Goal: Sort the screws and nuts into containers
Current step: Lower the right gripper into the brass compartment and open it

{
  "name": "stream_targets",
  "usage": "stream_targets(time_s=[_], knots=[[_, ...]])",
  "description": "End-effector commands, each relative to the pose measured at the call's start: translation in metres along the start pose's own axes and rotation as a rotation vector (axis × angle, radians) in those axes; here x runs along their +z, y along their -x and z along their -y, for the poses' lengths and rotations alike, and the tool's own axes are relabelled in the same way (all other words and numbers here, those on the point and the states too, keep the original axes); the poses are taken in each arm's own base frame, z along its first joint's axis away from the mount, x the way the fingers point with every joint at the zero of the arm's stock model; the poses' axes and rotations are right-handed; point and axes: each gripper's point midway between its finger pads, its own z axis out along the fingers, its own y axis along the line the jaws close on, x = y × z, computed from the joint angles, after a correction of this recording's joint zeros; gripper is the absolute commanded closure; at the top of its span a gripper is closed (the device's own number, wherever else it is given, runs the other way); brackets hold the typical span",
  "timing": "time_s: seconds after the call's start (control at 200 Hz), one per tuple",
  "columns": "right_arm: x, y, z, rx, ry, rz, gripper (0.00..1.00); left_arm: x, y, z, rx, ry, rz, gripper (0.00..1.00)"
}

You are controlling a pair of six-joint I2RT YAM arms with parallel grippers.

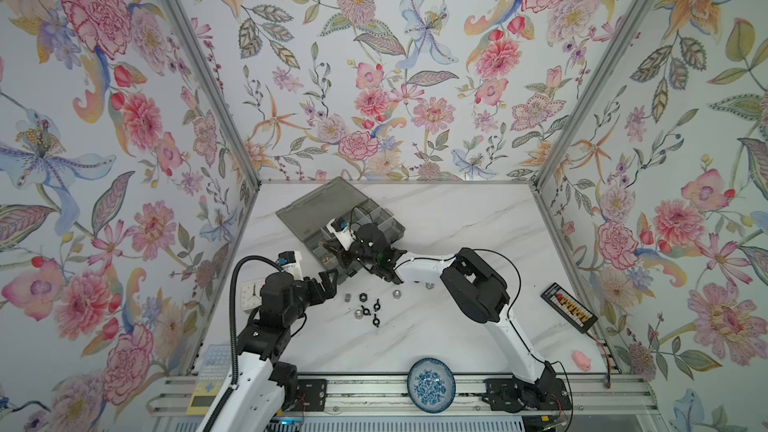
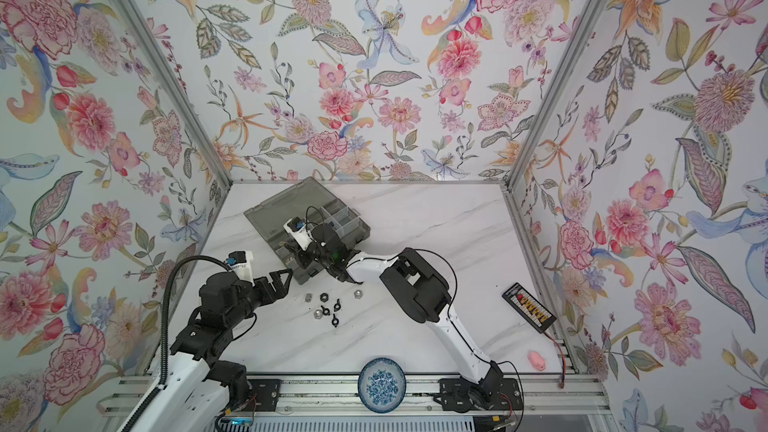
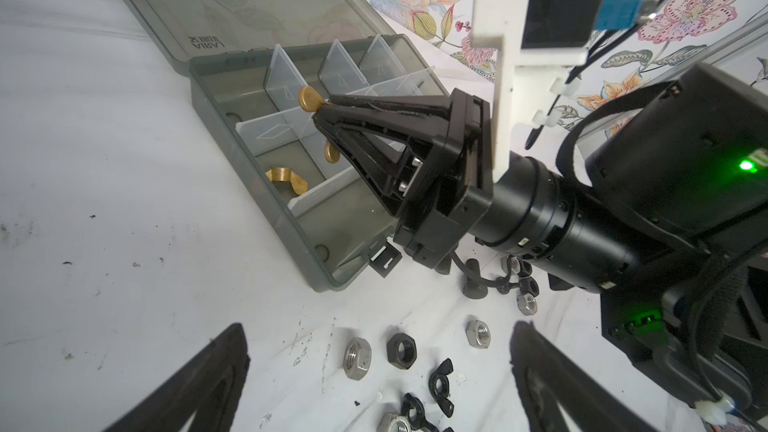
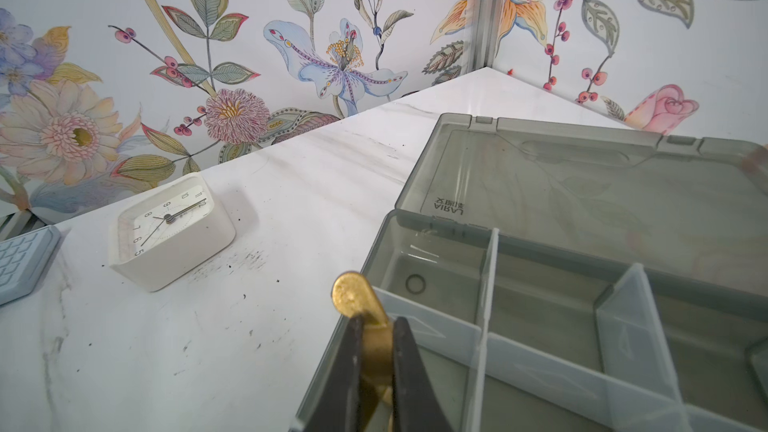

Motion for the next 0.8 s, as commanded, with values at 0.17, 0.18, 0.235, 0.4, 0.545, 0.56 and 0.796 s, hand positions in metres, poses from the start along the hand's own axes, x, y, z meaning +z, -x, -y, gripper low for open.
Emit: stream_targets(time_s=[0.17,0.18,0.235,0.4,0.545,0.56,0.796], knots=[[0.0078,-0.0009,-0.0011,0.01,-0.007,0.018,0.99,-0.0056,0.0089,0.003,0.017,0.0,0.016,0.01],[0.0079,-0.0011,-0.0012,0.01,-0.007,0.018,0.99,-0.0057,0.0093,0.0032,0.017,0.0,0.017,0.01],[0.0077,-0.0009,0.0004,0.01,-0.01,0.018,0.99,-0.0058,0.0095,0.0035,0.018,-0.001,0.018,0.01],[0.0085,-0.0057,0.0023,0.013,-0.017,0.009,0.97,-0.0056,0.0087,0.0033,0.015,-0.002,0.016,0.01],[0.0083,-0.005,0.003,0.014,-0.017,0.009,0.96,-0.0049,0.0083,0.003,0.013,-0.002,0.015,0.01],[0.0084,-0.0059,0.0034,0.016,-0.019,0.005,0.96,-0.0049,0.0085,0.0032,0.014,-0.003,0.016,0.01],[0.0085,-0.0062,0.0023,0.019,-0.017,0.009,0.92,-0.0058,0.0085,0.0035,0.014,-0.004,0.018,0.01]])
